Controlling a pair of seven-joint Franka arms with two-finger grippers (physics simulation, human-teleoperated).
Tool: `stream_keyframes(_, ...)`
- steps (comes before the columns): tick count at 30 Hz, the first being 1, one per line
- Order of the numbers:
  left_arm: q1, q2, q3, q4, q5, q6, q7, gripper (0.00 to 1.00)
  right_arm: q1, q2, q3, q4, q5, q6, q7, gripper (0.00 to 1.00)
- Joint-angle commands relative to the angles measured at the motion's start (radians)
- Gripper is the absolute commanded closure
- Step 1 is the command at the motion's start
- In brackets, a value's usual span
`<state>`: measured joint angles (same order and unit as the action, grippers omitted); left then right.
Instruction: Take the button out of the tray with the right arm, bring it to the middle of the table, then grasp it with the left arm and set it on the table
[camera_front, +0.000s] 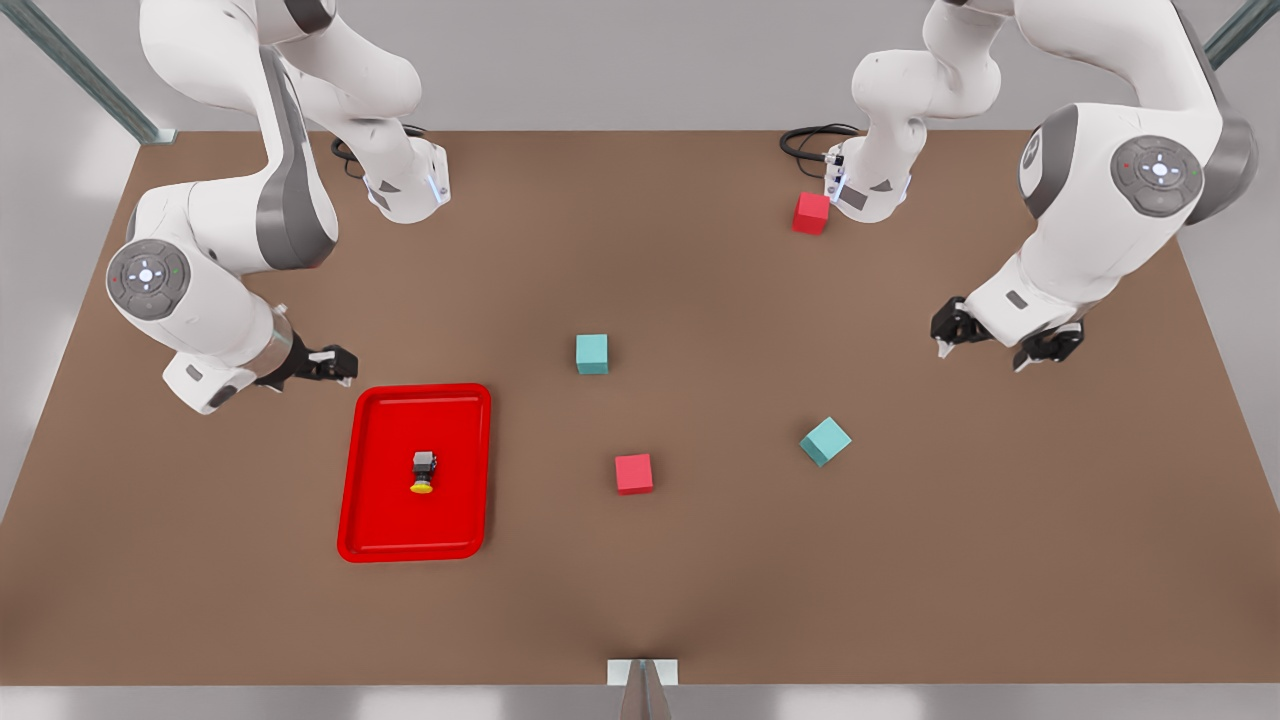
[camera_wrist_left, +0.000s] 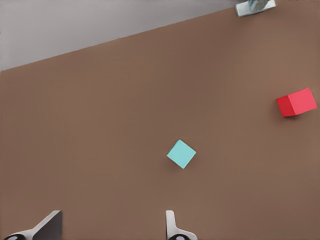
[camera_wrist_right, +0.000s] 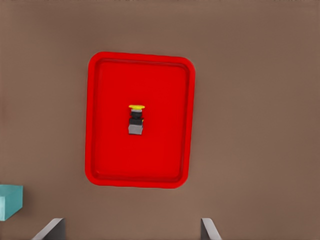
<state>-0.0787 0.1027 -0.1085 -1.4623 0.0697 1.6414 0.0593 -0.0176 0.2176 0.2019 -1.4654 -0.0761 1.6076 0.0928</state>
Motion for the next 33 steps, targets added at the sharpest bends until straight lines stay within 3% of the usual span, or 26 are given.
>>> stream_keyframes(1,0.0,0.0,0.0,0.0,0.001,0.051,0.002,0.0,0.001,0.003,0.001,0.005,0.001,0.018,0.004,0.0)
stream_keyframes(5,0.0,0.002,0.0,0.0,0.002,0.051,0.004,0.0,0.013,0.126,0.004,-0.004,0.107,-0.043,0.005,0.0)
stream_keyframes(7,0.0,0.005,0.0,0.0,0.002,0.049,0.005,0.0,0.016,0.22,0.004,-0.009,0.105,0.023,0.011,0.0)
stream_keyframes(11,0.0,0.008,0.0,0.0,0.002,0.049,0.005,0.0,0.027,0.226,0.002,-0.257,0.044,0.373,0.042,0.0)
stream_keyframes(13,0.0,0.008,0.0,0.0,0.002,0.049,0.005,0.0,0.015,0.22,0.004,-0.406,0.041,0.656,0.038,0.0)
stream_keyframes(16,0.002,0.011,0.0,0.0,0.002,0.051,0.005,0.0,0.015,0.23,0.004,-0.385,0.044,0.669,0.033,0.0)
stream_keyframes(24,0.002,0.017,0.0,0.0,0.002,0.051,0.005,0.0,0.001,0.321,0.004,-0.429,0.05,0.974,0.05,0.0)
stream_keyframes(33,0.002,0.029,-0.002,0.0,0.002,0.051,0.005,0.0,0.001,0.35,0.002,-0.431,0.047,0.971,0.073,0.0)
